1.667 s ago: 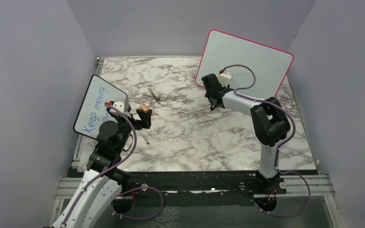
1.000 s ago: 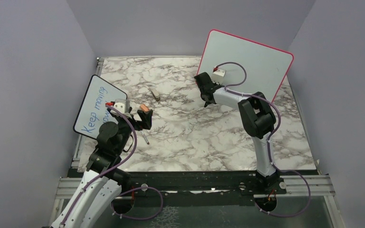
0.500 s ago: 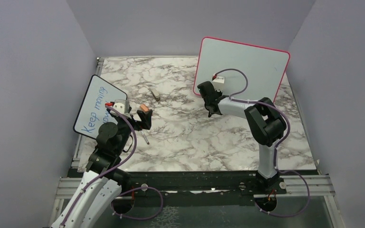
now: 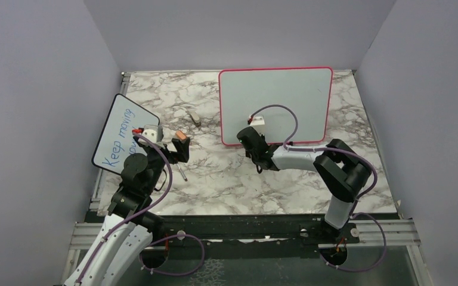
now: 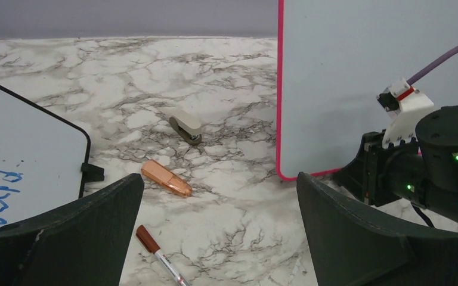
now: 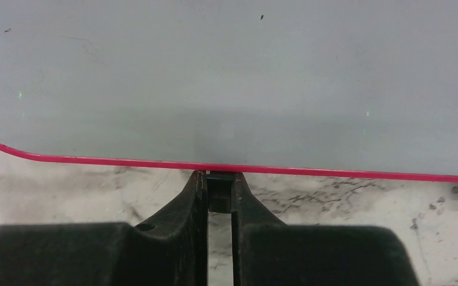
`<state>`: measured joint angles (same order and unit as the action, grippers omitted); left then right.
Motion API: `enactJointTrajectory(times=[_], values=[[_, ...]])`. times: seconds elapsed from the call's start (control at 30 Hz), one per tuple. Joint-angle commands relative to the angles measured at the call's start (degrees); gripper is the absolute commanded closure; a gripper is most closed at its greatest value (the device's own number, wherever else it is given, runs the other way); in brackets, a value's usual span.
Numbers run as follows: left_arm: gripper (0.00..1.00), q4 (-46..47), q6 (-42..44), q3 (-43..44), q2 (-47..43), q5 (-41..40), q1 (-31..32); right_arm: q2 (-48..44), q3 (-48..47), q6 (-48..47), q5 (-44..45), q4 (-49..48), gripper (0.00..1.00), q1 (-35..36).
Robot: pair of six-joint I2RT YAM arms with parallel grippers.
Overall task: Write a sentence on the whiteboard
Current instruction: Move the whiteboard stand to the center of the board.
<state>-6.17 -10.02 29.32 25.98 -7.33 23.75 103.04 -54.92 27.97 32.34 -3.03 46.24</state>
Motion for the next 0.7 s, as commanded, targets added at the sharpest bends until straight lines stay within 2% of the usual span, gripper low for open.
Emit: enactJointTrajectory(times=[0.0,0.33,0.67], values=[[0.02,-0.4,0.5,-0.02,-0.65,-4.72,0.25,-1.62,1.31,1.03,-5.54,-0.92,0.99,4.24],[0.01,-2.46,-1.07,1.87,-0.01,-11.36,-0.34,-7.99,6.7,7.42,-0.91,5.78,1.0,10.31],[0.01,-3.37,-2.58,2.54,0.54,-13.33,-1.22,-9.7,8.87,16.44,5.42,12.36,0.99,15.15]])
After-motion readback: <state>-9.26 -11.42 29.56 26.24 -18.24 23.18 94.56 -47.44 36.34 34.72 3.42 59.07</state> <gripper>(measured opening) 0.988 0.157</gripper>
